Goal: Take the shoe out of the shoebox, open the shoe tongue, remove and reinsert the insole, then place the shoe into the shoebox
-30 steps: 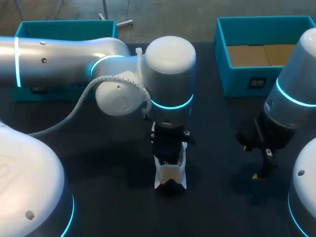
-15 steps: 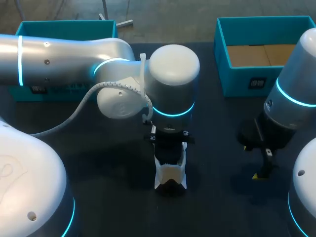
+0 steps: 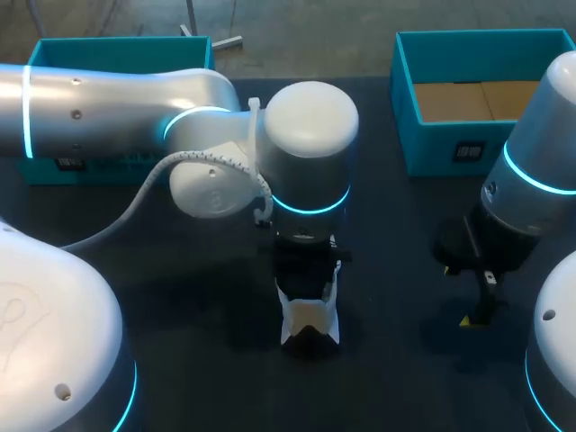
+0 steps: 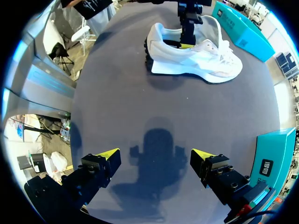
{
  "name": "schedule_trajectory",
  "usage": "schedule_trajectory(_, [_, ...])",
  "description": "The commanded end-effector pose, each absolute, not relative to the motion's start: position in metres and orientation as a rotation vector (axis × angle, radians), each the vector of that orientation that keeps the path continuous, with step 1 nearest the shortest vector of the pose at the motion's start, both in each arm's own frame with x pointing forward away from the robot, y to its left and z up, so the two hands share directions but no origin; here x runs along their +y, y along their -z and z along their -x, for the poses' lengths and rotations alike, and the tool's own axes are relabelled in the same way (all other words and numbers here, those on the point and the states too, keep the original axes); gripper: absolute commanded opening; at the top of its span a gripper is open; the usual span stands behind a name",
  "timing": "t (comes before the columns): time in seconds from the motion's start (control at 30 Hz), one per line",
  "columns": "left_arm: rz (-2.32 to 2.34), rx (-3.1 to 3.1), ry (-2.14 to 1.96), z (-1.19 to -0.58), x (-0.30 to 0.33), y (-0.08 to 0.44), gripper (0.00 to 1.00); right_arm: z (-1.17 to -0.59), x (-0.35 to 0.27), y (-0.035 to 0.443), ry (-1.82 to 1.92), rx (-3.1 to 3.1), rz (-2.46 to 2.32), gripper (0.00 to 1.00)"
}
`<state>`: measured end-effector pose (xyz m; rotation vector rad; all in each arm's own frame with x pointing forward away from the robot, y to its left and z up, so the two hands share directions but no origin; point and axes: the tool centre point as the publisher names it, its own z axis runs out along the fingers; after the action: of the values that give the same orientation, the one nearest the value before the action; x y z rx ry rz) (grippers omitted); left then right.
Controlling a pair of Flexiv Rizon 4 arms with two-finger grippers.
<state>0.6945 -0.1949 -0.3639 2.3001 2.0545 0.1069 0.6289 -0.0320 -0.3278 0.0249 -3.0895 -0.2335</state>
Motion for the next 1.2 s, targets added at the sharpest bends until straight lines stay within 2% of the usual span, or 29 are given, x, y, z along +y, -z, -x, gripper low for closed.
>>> schedule_trajectory(0.03, [-2.289, 2.054, -0.086, -0.694, -0.186, 0.363, 0.91, -0.628, -0.032, 0.329, 0.232, -3.092, -0.024, 1.0])
schedule_trajectory(0.4, [-2.246, 2.09, -0.055, -0.699, -0.183, 0.362, 1.0, -0.628, -0.032, 0.329, 0.232, -3.092, -0.024, 1.0])
schedule_trajectory(1.2, [-2.19, 2.137, 0.104, -0.719, -0.182, 0.34, 1.0, -0.628, -0.032, 0.329, 0.232, -3.092, -0.024, 1.0])
